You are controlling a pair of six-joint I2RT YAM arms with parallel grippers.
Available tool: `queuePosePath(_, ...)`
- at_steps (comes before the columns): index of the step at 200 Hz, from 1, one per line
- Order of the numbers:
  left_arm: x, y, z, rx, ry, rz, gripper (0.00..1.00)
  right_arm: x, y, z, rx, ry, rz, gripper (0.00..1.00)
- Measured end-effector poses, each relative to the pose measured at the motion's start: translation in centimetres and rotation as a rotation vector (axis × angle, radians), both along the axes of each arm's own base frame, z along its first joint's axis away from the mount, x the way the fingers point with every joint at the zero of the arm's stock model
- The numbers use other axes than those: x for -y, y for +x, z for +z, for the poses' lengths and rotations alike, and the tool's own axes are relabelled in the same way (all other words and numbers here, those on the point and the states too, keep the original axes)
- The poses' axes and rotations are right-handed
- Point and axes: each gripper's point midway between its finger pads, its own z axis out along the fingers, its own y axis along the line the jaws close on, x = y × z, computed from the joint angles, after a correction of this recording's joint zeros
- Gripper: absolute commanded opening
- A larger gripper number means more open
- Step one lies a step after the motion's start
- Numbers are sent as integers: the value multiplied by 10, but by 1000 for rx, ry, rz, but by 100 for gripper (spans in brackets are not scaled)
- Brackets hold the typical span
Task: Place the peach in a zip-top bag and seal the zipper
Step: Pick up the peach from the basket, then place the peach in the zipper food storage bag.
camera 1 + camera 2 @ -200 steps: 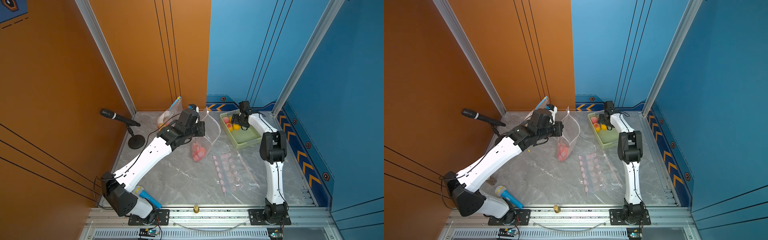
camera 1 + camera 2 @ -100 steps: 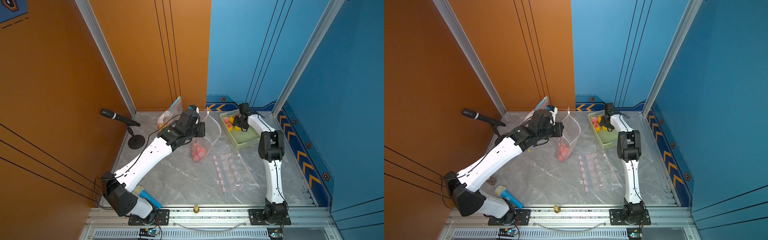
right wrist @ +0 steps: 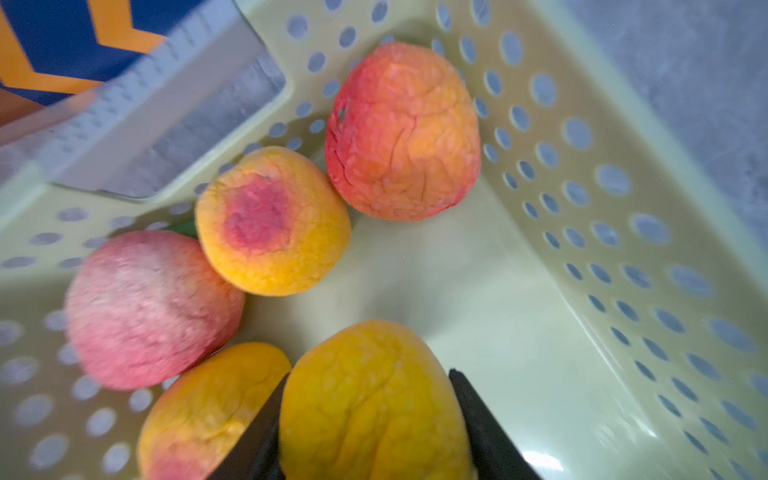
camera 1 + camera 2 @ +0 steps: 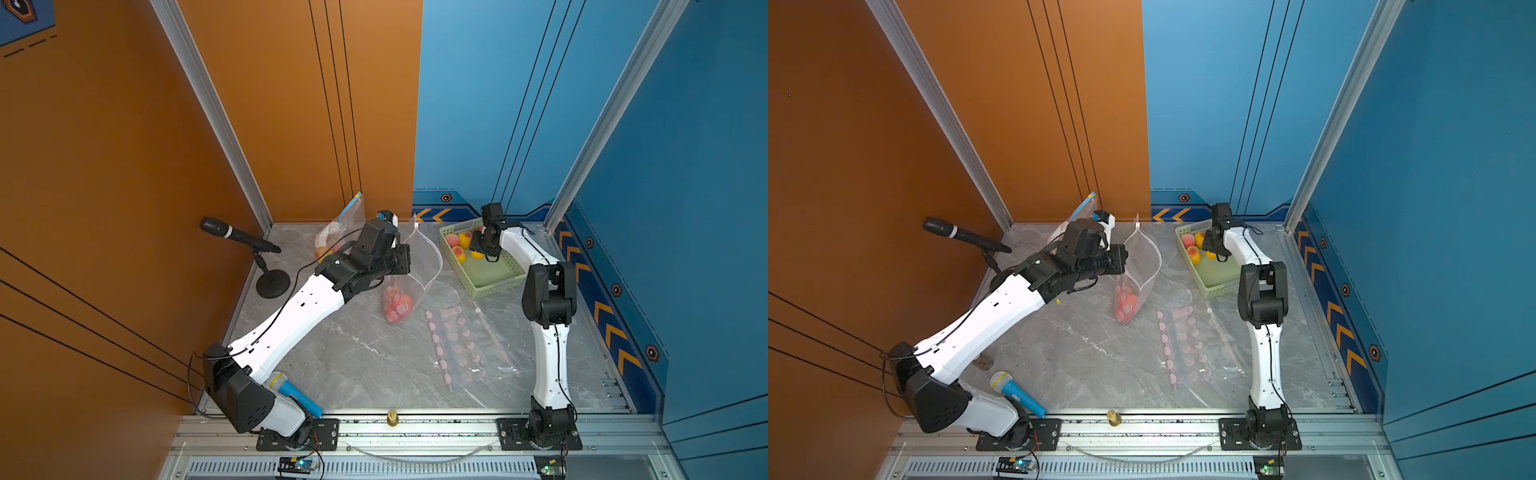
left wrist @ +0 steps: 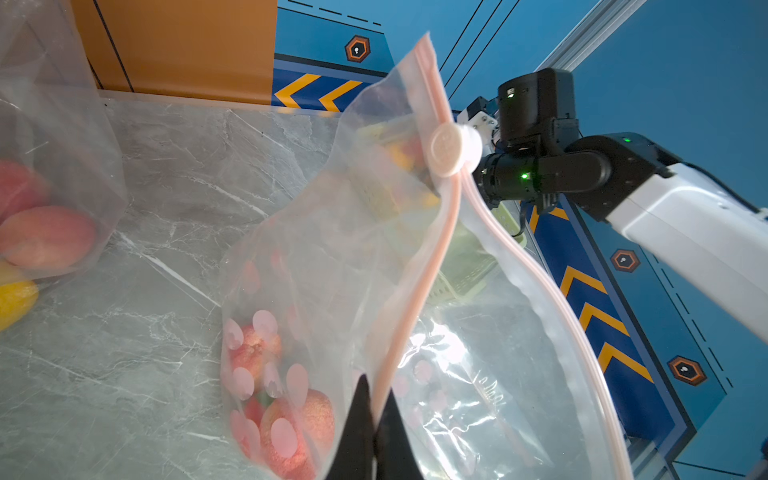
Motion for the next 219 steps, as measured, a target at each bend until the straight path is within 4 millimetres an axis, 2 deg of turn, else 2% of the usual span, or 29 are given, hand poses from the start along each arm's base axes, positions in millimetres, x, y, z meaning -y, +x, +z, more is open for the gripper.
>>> queuePosePath(50, 0, 0, -6, -11, 1, 4, 0, -3, -29, 98, 151, 22, 13, 29)
queuePosePath(82, 0, -1, -10, -17, 5, 4, 0, -17, -53, 144, 228, 55, 54, 29)
queuePosePath(106, 0, 0, -8, -14, -1, 6, 0, -43, -77, 171, 271, 95, 124, 29)
queuePosePath(127, 0, 0, -8, -13, -6, 8, 0, -75, -103, 195, 312, 130, 215, 29)
queuePosePath(159, 1, 1, -6, -5, -12, 8, 0, -126, -151, 248, 426, 180, 376, 29)
queuePosePath(184, 2, 2, -4, 0, -16, 8, 0, -152, -185, 284, 511, 207, 477, 30)
queuePosePath(199, 2, 2, -4, 2, -18, 8, 0, -164, -201, 297, 540, 220, 523, 30)
queuePosePath(219, 2, 2, -4, 2, -18, 8, 0, -182, -217, 303, 554, 227, 584, 31)
